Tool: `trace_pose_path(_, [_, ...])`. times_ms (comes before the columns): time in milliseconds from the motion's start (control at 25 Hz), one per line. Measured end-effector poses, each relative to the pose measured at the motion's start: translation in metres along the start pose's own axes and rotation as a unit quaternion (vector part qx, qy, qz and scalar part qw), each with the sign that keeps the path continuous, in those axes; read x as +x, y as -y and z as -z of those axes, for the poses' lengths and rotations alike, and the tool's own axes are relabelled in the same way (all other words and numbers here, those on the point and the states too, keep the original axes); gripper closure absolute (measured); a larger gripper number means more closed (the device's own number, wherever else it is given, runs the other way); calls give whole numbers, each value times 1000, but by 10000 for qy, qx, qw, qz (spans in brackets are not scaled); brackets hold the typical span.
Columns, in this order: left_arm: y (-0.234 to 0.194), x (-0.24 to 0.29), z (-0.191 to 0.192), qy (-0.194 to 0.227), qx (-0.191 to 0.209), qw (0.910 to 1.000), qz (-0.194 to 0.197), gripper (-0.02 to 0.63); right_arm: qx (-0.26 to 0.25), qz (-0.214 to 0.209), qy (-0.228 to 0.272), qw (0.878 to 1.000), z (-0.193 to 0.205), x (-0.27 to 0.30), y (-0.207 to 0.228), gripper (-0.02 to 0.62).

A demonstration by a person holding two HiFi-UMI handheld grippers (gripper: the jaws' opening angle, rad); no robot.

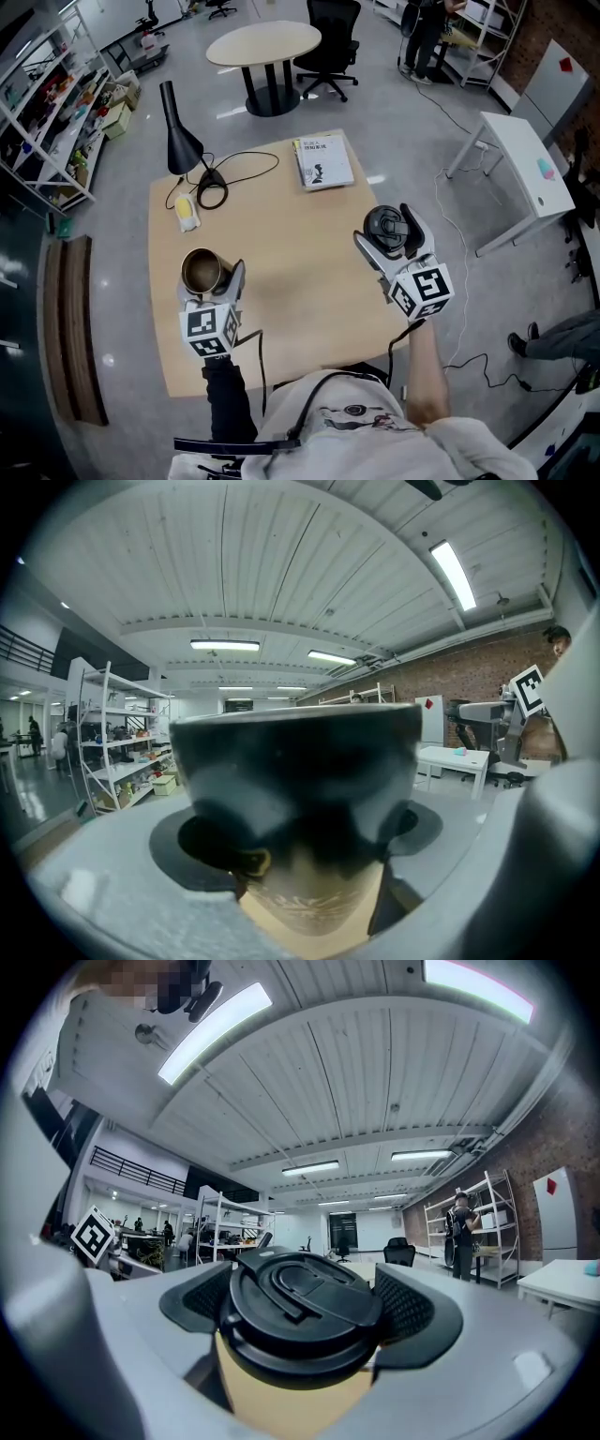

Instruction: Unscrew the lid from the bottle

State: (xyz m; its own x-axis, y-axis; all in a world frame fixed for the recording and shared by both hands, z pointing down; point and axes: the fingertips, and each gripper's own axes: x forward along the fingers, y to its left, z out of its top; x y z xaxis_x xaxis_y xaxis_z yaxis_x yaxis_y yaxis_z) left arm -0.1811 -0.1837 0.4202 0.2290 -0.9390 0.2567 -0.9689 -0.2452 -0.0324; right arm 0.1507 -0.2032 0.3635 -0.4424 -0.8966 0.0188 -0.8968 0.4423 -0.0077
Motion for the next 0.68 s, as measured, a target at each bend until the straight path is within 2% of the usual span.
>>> trace_pose_path(680, [15,10,6,-31,-59,9998,198,178,-44,-54,-75,9999,5,-2,7,117])
